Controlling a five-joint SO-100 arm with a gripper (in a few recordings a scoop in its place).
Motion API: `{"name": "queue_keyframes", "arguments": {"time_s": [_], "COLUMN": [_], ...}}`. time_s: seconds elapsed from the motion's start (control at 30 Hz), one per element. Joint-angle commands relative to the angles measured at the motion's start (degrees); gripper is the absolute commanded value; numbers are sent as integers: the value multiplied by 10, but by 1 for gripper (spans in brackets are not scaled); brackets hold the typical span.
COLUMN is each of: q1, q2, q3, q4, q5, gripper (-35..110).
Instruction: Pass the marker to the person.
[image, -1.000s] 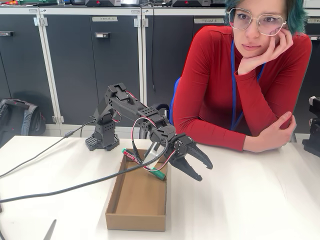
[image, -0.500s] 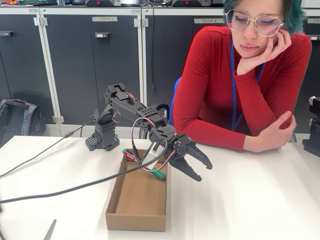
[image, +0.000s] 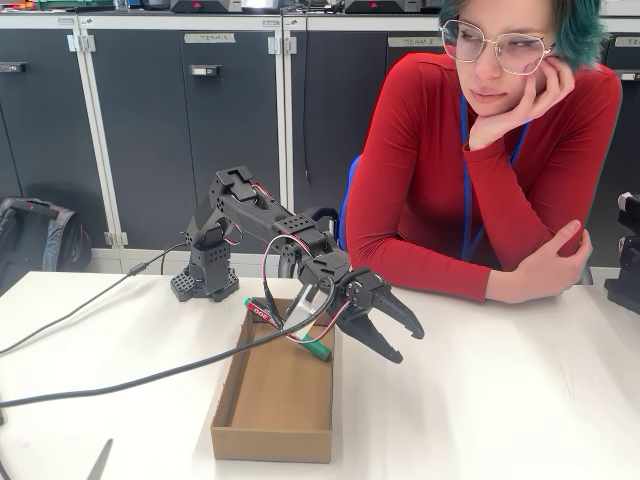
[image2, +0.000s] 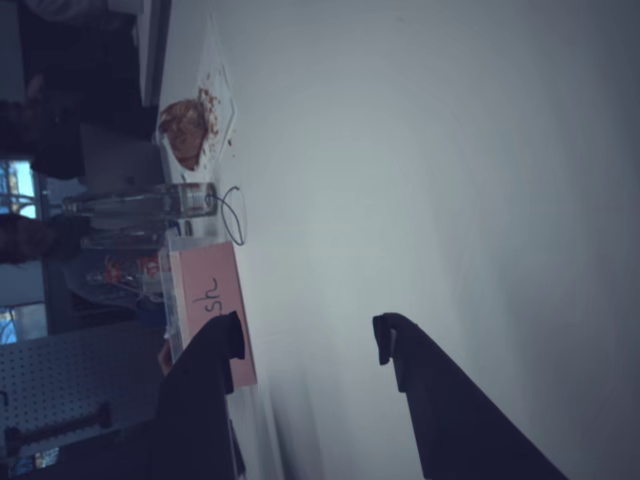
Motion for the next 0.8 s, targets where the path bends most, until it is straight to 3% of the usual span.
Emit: {"name": "queue_keyframes", "arguments": {"time_s": [0.0,0.77], "q1": [0,2], "q2": [63,71], "q3": [-10,0], "q4": [-1,-3], "q5": [-4,-1], "gripper": [30,30]}}
